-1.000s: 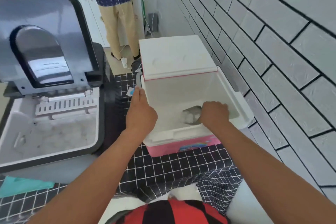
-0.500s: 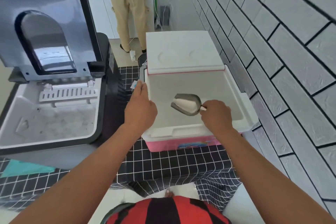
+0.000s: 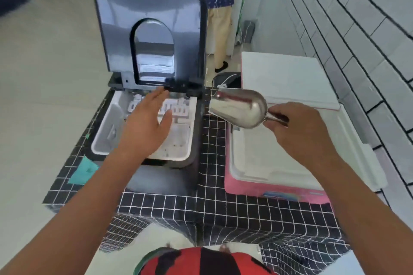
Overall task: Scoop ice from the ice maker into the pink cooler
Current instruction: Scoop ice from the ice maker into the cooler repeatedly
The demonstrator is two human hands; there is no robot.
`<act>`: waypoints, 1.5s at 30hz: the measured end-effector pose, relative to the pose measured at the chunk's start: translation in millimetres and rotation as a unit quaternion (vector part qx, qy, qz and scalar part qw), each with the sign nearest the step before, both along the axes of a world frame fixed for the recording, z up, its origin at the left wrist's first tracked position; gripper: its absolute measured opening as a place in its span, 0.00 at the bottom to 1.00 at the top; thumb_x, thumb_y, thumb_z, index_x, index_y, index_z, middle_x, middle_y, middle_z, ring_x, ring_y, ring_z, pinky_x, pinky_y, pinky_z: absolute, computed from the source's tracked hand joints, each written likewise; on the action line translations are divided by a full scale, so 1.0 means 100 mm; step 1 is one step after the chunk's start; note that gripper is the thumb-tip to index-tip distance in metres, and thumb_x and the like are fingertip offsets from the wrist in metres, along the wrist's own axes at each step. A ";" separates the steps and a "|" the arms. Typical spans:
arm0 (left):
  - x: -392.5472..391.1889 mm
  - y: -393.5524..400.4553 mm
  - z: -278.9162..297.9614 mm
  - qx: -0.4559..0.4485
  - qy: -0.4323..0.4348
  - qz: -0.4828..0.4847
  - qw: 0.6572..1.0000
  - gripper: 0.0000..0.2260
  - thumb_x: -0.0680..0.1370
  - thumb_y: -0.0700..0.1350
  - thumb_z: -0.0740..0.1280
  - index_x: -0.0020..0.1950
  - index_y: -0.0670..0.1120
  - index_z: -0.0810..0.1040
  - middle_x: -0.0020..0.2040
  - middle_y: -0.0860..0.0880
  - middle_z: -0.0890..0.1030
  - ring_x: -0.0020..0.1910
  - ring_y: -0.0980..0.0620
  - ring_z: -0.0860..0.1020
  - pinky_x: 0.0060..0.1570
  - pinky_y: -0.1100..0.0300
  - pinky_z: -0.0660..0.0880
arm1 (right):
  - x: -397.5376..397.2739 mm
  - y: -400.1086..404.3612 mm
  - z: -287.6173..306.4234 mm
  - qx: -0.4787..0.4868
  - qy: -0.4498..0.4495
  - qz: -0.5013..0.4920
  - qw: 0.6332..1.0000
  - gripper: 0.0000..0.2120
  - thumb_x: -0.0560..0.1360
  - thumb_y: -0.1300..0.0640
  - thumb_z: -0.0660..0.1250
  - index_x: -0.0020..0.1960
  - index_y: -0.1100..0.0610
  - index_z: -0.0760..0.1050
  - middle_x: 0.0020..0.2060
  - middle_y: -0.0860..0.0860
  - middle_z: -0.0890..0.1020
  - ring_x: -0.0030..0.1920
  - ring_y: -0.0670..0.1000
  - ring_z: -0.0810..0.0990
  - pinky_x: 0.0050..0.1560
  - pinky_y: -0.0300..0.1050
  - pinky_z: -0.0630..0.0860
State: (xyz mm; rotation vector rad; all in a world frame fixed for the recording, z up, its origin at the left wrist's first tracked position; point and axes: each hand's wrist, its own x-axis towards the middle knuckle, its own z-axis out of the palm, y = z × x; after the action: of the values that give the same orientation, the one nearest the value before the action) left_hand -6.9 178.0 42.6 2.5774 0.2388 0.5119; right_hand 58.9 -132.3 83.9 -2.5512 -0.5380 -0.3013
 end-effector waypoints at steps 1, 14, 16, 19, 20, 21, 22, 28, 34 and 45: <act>-0.06 0.20 -0.02 0.009 0.013 0.017 1.000 0.22 0.80 0.47 0.63 0.73 0.48 0.69 0.75 0.50 0.66 0.69 0.46 0.70 0.67 0.48 0.68 | -0.04 0.19 0.08 -0.009 -0.001 0.022 1.000 0.03 0.71 0.54 0.72 0.43 0.53 0.81 0.36 0.49 0.80 0.40 0.53 0.76 0.41 0.48 0.73; -0.34 1.23 -0.26 -0.089 0.091 0.046 0.991 0.30 0.79 0.39 0.62 0.79 0.48 0.56 0.78 0.48 0.59 0.77 0.46 0.58 0.73 0.49 0.58 | -0.39 2.15 0.49 -0.482 -0.086 0.141 0.861 0.07 0.68 0.60 0.67 0.34 0.55 0.70 0.35 0.52 0.75 0.41 0.55 0.69 0.40 0.48 0.61; -0.35 1.23 -0.28 -0.088 0.080 0.052 0.992 0.29 0.79 0.39 0.61 0.79 0.48 0.57 0.79 0.49 0.58 0.77 0.47 0.57 0.73 0.50 0.59 | -0.47 2.34 0.31 -0.505 -0.057 0.173 0.844 0.08 0.71 0.59 0.64 0.35 0.53 0.67 0.41 0.52 0.79 0.44 0.55 0.74 0.41 0.48 0.62; -0.35 1.25 -0.32 -0.082 0.061 0.046 0.994 0.28 0.79 0.40 0.61 0.79 0.47 0.58 0.79 0.50 0.58 0.77 0.50 0.56 0.74 0.54 0.57 | -0.44 2.48 0.02 -0.515 -0.019 0.180 0.838 0.05 0.72 0.63 0.63 0.41 0.54 0.73 0.40 0.51 0.79 0.44 0.54 0.76 0.42 0.47 0.65; -0.35 1.25 -0.33 -0.084 0.056 0.045 0.994 0.28 0.79 0.40 0.61 0.79 0.47 0.58 0.79 0.50 0.58 0.77 0.51 0.56 0.74 0.55 0.56 | -0.39 2.47 -0.03 -0.510 -0.013 0.165 0.844 0.05 0.72 0.64 0.63 0.43 0.56 0.76 0.39 0.51 0.78 0.43 0.54 0.77 0.41 0.46 0.65; -0.34 1.25 -0.34 -0.087 0.051 0.045 0.994 0.28 0.79 0.40 0.61 0.79 0.47 0.58 0.79 0.51 0.58 0.77 0.52 0.55 0.74 0.55 0.56 | -0.36 2.44 -0.06 -0.498 -0.003 0.150 0.854 0.06 0.71 0.64 0.63 0.44 0.57 0.77 0.38 0.52 0.78 0.43 0.55 0.78 0.40 0.45 0.66; -0.34 1.25 -0.34 -0.091 0.047 0.047 0.994 0.28 0.80 0.40 0.61 0.79 0.48 0.58 0.79 0.52 0.58 0.77 0.52 0.55 0.73 0.56 0.56 | -0.33 2.40 -0.10 -0.480 0.012 0.139 0.866 0.06 0.71 0.64 0.63 0.44 0.57 0.77 0.37 0.51 0.77 0.42 0.55 0.79 0.38 0.44 0.67; -0.35 1.26 -0.34 -0.096 0.033 0.047 0.994 0.28 0.79 0.40 0.61 0.79 0.47 0.58 0.79 0.53 0.58 0.77 0.55 0.54 0.70 0.64 0.52 | -0.40 2.51 -0.43 -0.379 0.100 0.129 0.911 0.07 0.73 0.55 0.67 0.48 0.56 0.78 0.43 0.54 0.80 0.46 0.57 0.80 0.38 0.45 0.71; -0.34 1.26 -0.37 -0.086 0.036 0.046 0.995 0.28 0.80 0.41 0.60 0.79 0.47 0.56 0.79 0.52 0.57 0.77 0.55 0.54 0.69 0.65 0.49 | -0.35 2.48 -0.53 -0.318 0.118 0.120 0.933 0.13 0.74 0.56 0.66 0.57 0.46 0.78 0.46 0.52 0.81 0.50 0.57 0.79 0.42 0.45 0.71; -0.34 1.29 -0.40 -0.068 0.027 0.031 0.997 0.26 0.81 0.43 0.59 0.78 0.45 0.58 0.79 0.50 0.59 0.77 0.52 0.56 0.70 0.63 0.51 | -0.47 2.31 -0.49 -0.227 0.140 0.061 0.962 0.07 0.74 0.48 0.67 0.50 0.48 0.80 0.42 0.50 0.78 0.44 0.53 0.77 0.38 0.43 0.69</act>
State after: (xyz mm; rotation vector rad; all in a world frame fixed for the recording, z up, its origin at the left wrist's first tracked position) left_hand -40.6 307.0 2.6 2.4598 0.3610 0.4338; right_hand 12.4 98.7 34.9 -2.9108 -0.7155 0.2575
